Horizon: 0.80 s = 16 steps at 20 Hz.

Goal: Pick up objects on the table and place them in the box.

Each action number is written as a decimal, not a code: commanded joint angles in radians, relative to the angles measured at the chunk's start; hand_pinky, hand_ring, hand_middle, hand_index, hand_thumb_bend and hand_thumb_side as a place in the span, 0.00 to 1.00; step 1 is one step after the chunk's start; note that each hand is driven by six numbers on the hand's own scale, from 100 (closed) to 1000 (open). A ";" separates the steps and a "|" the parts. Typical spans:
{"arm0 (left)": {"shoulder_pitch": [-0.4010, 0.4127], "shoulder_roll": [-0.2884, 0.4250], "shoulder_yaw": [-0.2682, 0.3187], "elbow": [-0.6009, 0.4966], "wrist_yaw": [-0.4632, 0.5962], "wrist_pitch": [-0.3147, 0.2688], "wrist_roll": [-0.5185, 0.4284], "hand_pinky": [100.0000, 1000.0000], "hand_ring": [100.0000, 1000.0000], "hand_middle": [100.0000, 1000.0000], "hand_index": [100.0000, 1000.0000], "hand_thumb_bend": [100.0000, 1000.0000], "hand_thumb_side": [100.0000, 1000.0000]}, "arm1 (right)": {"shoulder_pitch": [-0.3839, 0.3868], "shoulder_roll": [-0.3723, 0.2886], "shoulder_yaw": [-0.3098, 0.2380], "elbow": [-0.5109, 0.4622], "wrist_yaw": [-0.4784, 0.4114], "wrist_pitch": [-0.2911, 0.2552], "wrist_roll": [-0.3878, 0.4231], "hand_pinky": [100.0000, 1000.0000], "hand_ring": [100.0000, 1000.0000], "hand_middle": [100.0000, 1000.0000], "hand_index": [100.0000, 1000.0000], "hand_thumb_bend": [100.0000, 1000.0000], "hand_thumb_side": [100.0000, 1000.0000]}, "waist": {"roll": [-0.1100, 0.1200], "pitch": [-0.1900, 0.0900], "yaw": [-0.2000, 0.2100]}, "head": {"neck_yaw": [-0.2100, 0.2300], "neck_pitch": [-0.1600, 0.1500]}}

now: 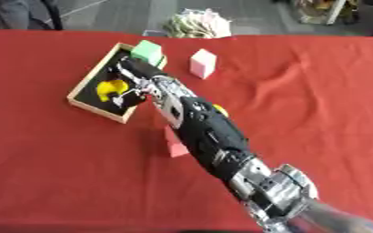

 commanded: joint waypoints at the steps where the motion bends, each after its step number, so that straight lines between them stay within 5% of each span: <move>1: -0.014 0.003 0.000 -0.021 0.002 0.002 -0.001 0.80 0.70 0.73 0.79 0.57 0.38 | -0.025 0.000 -0.011 -0.001 0.045 0.005 -0.034 0.65 0.67 0.71 0.80 0.39 0.10 | 0.015 -0.022 0.001 | 0.000 0.004; 9: -0.014 0.003 0.000 -0.019 -0.004 0.003 -0.008 0.80 0.70 0.73 0.79 0.58 0.39 | -0.028 -0.008 -0.014 -0.030 0.075 0.015 -0.066 0.73 0.80 0.85 0.94 0.58 0.34 | 0.016 -0.024 -0.003 | 0.002 0.004; 16: -0.011 0.004 0.003 -0.018 -0.008 0.003 -0.009 0.80 0.70 0.73 0.80 0.58 0.39 | -0.019 -0.023 -0.015 -0.095 0.011 0.037 -0.113 0.78 0.85 0.89 0.95 0.66 0.35 | 0.017 -0.026 -0.015 | 0.007 0.004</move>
